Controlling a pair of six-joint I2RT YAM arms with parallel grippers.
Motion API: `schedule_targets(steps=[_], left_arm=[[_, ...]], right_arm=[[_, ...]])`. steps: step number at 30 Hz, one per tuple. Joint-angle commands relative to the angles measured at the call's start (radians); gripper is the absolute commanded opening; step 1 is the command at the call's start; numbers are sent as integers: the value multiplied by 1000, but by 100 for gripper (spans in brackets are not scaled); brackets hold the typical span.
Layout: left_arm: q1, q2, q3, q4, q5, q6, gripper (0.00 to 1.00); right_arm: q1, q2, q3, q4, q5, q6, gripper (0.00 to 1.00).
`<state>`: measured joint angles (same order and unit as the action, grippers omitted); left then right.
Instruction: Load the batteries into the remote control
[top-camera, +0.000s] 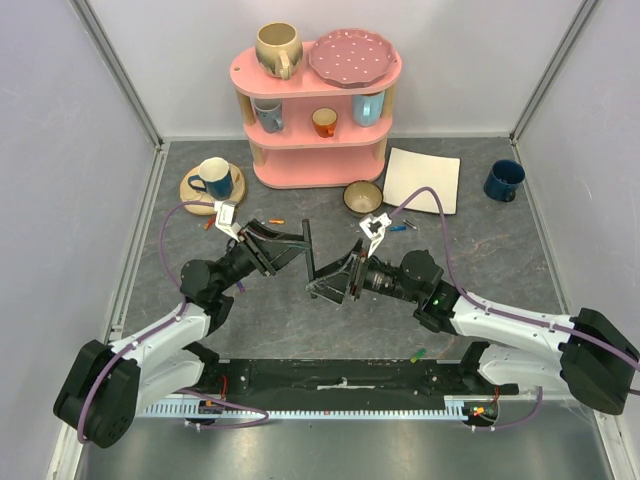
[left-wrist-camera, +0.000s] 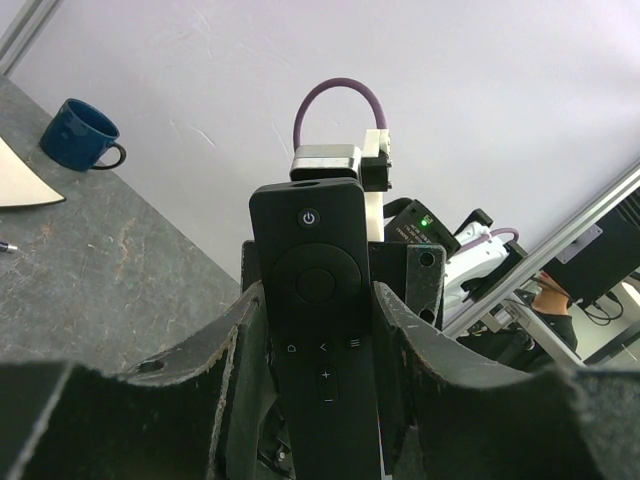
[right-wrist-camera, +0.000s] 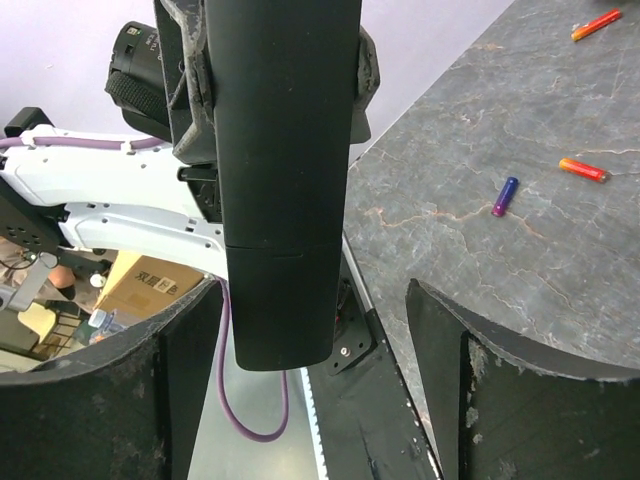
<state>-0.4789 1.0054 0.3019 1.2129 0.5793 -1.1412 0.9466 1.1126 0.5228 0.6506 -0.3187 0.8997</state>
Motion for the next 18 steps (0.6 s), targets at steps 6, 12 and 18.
schedule_targets(steps=[6, 12, 18], left_arm=[[3, -2, 17, 94, 27, -41, 2], [3, -2, 9, 102, 24, -46, 2], [3, -1, 5, 102, 17, -46, 2]], right_arm=[[-3, 46, 19, 190, -71, 48, 75], [-3, 50, 8, 228, -89, 58, 66], [-2, 52, 2, 228, -102, 56, 55]])
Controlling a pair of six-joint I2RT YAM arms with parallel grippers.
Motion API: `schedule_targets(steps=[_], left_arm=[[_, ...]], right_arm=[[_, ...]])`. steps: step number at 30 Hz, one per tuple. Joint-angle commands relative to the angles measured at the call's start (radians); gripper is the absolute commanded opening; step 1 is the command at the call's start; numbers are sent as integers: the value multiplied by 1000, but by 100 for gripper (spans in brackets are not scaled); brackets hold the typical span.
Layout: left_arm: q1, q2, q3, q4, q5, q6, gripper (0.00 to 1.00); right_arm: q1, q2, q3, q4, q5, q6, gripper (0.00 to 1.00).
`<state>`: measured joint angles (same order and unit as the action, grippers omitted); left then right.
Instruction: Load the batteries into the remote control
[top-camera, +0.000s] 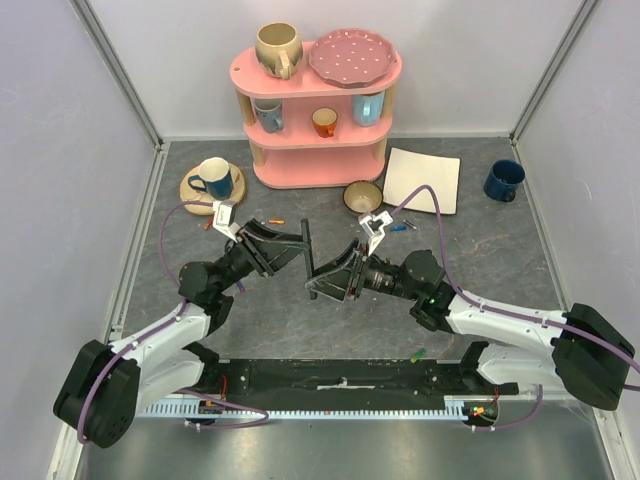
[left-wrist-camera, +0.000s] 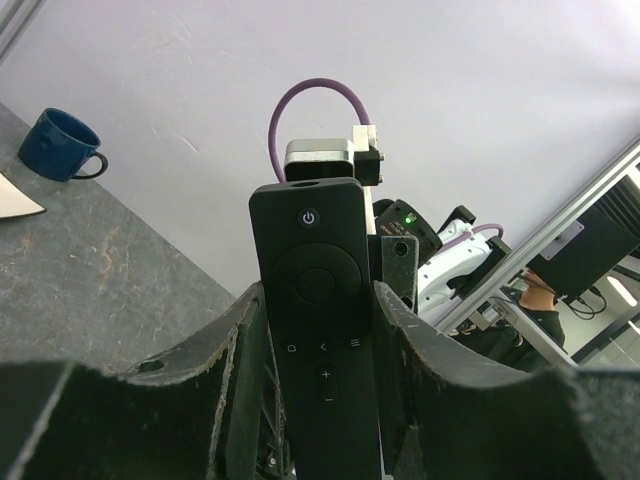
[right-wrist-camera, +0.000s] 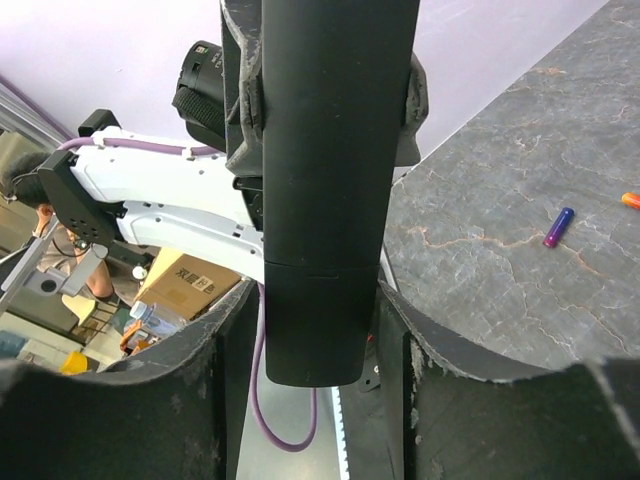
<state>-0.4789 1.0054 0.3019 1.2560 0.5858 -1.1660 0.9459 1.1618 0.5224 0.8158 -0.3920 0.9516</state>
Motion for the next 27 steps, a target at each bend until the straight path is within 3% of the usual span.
schedule_targets(steps=[1, 10, 13, 14, 17, 24, 27], left_arm=[[3, -1, 3, 59, 11, -23, 2], [3, -1, 11, 28, 16, -26, 4], [3, -2, 26, -24, 28, -23, 28], [3, -4, 28, -36, 28, -23, 48], [3, -11, 46, -104, 31, -3, 70], [16, -36, 97, -221, 32, 40, 89], [49, -59, 97, -263, 32, 40, 92]], right_arm=[[-2, 3, 1, 63, -28, 6, 53], [-1, -4, -4, 48, -39, -1, 45], [-2, -22, -2, 22, -44, -11, 44], [-2, -28, -1, -4, -47, -22, 44], [-2, -60, 2, -62, -48, -42, 44], [-2, -167, 19, -225, -50, -111, 44], [-2, -235, 111, -530, 48, -258, 44]])
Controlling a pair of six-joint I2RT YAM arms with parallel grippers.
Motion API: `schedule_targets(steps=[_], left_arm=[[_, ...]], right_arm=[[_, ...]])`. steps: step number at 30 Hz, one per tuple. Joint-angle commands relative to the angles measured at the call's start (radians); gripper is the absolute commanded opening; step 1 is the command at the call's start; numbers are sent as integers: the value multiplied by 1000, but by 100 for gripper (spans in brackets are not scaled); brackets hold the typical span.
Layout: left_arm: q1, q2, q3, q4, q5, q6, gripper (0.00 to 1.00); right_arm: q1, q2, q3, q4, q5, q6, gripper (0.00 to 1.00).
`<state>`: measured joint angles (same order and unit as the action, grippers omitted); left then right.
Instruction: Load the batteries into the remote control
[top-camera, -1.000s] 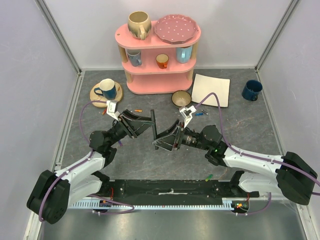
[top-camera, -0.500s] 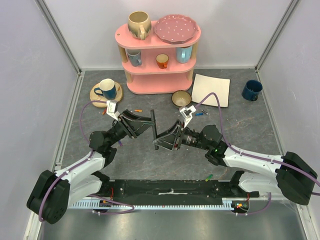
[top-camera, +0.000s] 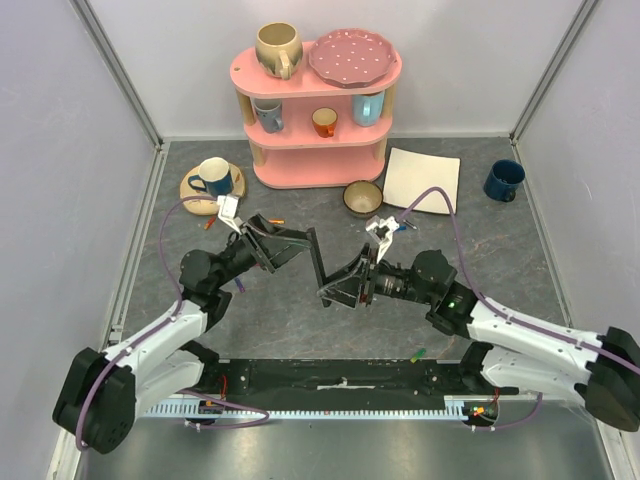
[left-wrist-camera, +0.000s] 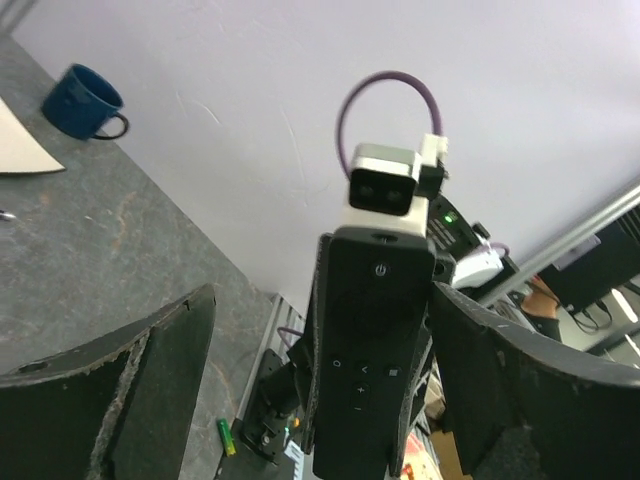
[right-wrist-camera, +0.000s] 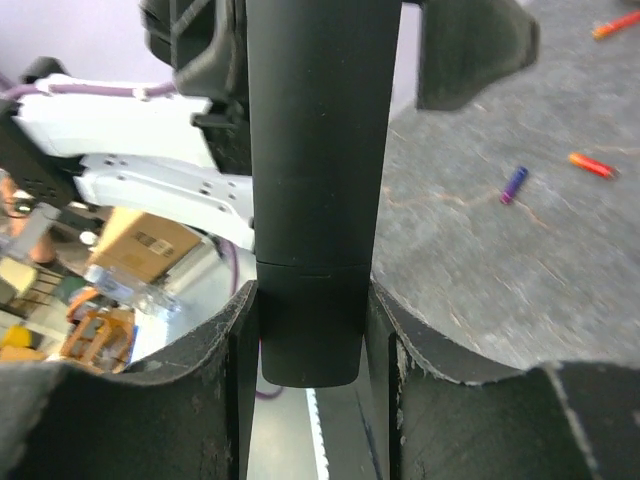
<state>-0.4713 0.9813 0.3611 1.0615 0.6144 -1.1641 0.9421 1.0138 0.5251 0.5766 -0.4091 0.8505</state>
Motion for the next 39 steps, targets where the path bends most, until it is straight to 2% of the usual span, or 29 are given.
schedule_targets(steps=[1, 2, 4, 5, 9, 11, 14, 16, 19, 27, 39], left_arm=[[52, -62, 35, -83, 2, 40, 92], [62, -76, 32, -131, -10, 53, 92], [71, -136, 27, -190, -56, 87, 92], [72, -156, 27, -224, -70, 127, 91], [65, -199, 58, -456, -151, 191, 89], [53, -191, 79, -503, -179, 222, 87], [-12, -175, 113, -604, -263, 271, 82], [-94, -168, 128, -659, -377, 317, 81], [-179, -129, 154, -678, -467, 348, 81], [-257, -13, 164, -603, -538, 340, 79], [-323, 82, 205, -518, -570, 350, 76]], right_arm=[[1, -102, 139, -382, 105, -256, 44], [4, -113, 169, -547, 140, -302, 44], [3, -126, 258, -694, 240, -393, 46], [4, -121, 288, -821, 289, -462, 46], [11, -72, 392, -1009, 499, -538, 43], [17, -52, 404, -1061, 629, -539, 42], [30, 2, 429, -1092, 763, -516, 42], [46, 17, 440, -1094, 799, -498, 43], [78, 52, 461, -1092, 839, -466, 43], [153, 115, 506, -1078, 845, -407, 44], [184, 134, 497, -1049, 840, -350, 45]])
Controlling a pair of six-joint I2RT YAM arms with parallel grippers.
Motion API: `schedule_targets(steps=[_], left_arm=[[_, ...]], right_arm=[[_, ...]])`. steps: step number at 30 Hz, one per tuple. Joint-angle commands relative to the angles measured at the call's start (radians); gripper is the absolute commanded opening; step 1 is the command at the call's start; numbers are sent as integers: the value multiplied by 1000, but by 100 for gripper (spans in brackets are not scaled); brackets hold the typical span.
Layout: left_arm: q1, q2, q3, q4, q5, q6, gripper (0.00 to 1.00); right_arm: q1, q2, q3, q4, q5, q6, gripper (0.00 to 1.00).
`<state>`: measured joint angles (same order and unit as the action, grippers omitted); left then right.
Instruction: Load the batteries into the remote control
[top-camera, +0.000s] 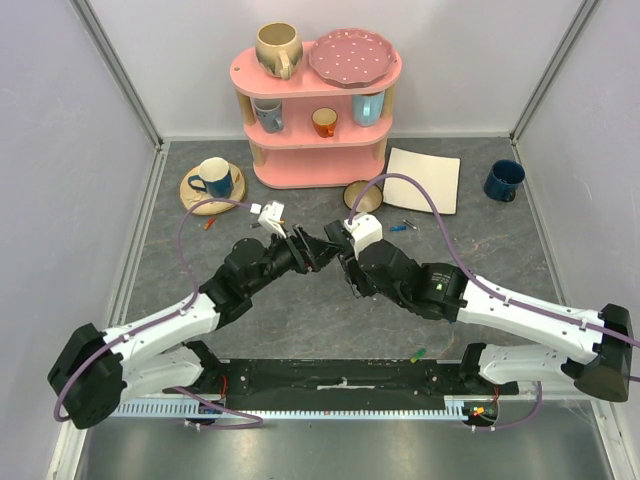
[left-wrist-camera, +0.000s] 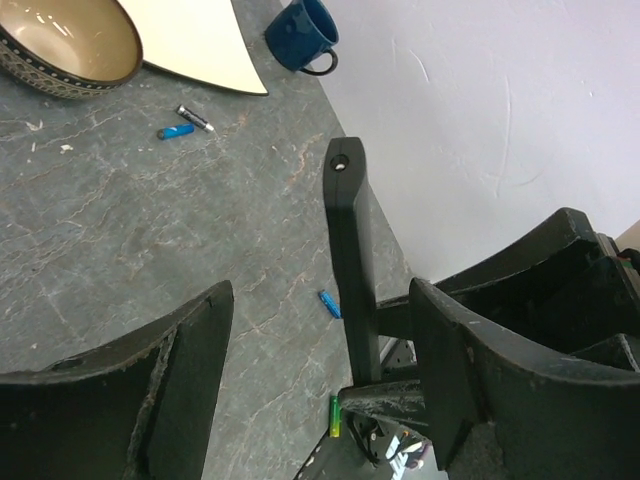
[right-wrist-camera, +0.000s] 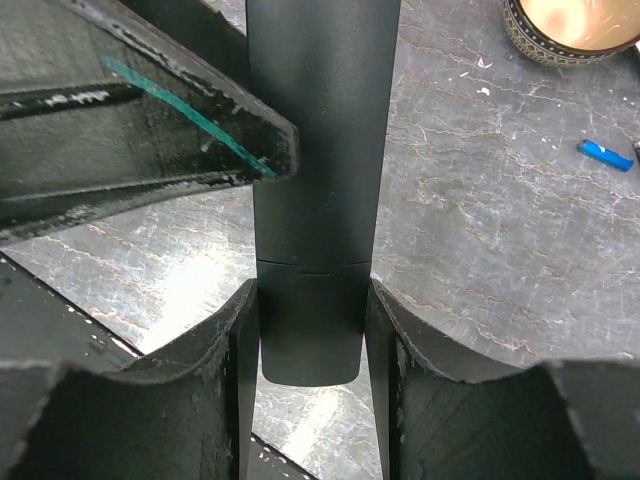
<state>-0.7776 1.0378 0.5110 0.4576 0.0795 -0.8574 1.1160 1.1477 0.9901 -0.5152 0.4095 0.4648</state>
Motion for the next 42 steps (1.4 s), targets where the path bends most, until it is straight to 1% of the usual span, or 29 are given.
schedule_targets(steps=[1, 10, 24, 31, 39, 40, 42], left_arm=[[-20, 34, 60, 88, -41, 41, 75], [-78, 117, 89, 105, -76, 32, 63], [-103, 108, 44, 125, -139, 21, 55], [-103, 107, 38, 125, -145, 24, 43], [-103, 108, 38, 125, -147, 21, 35], [-103, 111, 38, 125, -147, 23, 32], [-101, 114, 41, 116, -150, 20, 29]], right_arm=[[11, 3, 30, 46, 20, 40, 45], [27, 14, 28, 66, 20, 61, 45], [27, -8, 4, 80, 23, 87, 45], [27, -14, 2, 81, 26, 87, 45], [27, -14, -4, 80, 22, 90, 45], [28, -16, -4, 80, 20, 92, 45], [27, -14, -5, 80, 12, 94, 47]])
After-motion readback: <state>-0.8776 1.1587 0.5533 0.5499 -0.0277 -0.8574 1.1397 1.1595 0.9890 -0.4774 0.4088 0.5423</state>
